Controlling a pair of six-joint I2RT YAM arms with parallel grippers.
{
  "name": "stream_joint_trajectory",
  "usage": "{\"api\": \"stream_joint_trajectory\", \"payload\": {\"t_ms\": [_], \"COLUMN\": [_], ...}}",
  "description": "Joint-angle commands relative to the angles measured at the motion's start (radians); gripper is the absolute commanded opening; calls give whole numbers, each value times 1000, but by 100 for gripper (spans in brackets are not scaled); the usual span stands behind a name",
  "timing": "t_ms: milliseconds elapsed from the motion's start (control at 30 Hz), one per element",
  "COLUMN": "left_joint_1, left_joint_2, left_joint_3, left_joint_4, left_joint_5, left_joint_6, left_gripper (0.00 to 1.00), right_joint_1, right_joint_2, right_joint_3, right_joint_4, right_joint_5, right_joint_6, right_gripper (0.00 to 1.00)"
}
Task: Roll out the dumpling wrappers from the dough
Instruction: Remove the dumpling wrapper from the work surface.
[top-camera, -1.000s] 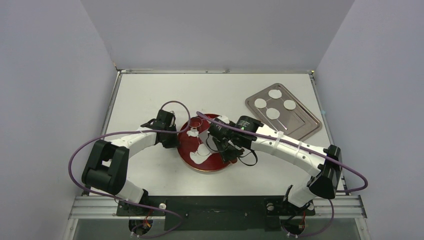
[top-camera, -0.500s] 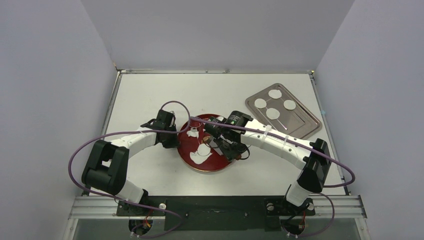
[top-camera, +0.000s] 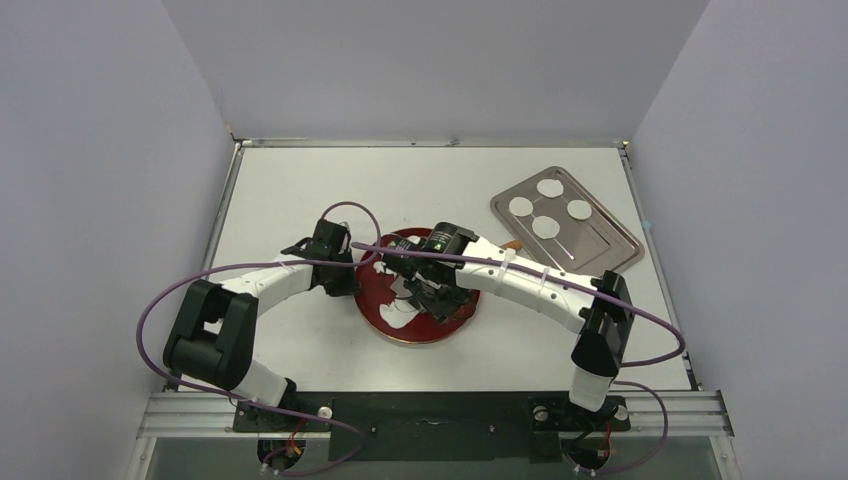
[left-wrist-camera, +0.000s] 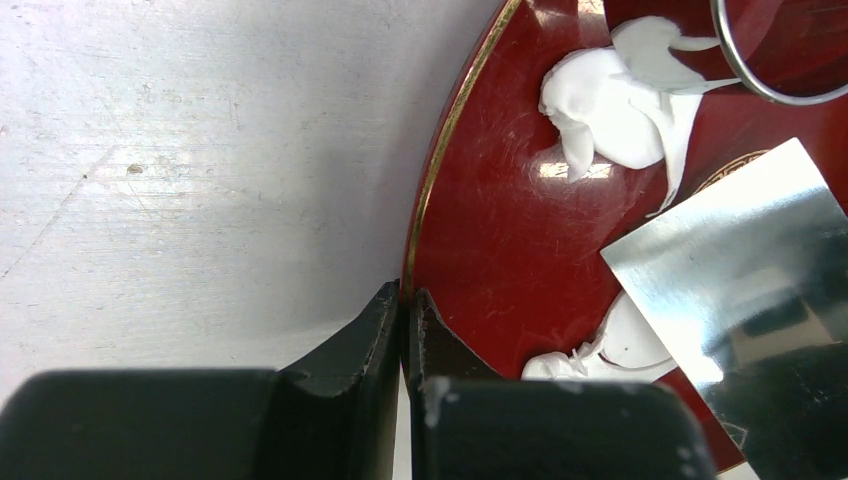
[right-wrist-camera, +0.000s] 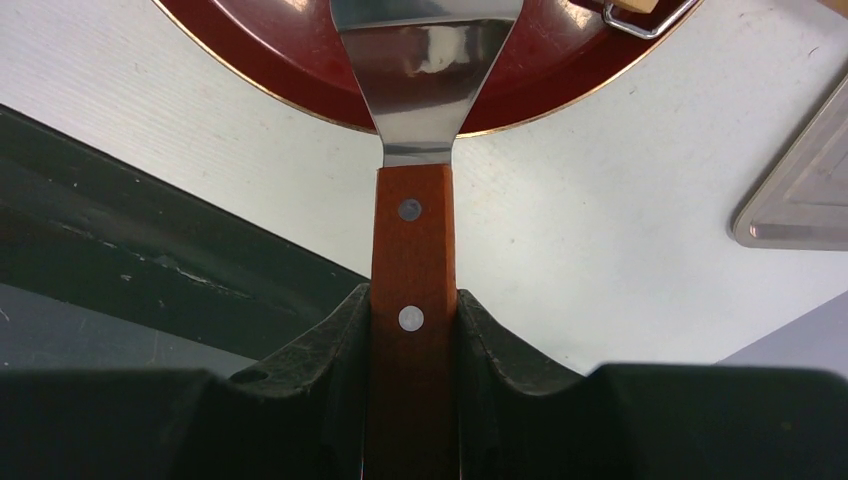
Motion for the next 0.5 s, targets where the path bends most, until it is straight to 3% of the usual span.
{"api": "stream_joint_trajectory", "payload": {"t_ms": [0,467], "left_joint_1": [3,5], "left_joint_2": [-35,-34], "left_joint_3": [-1,-2], "left_joint_4": [3,3], "left_joint_5": [5,6], "left_joint_6": [26,27], "left_gripper": [0,0], "right_joint_1": [15,23], "right_joint_2": [7,80], "right_joint_3": [69,192], "right_joint_4": [6,44], "right_joint_5": [13,5], "right_joint_6": [-16,-1], "right_gripper": [0,0]}}
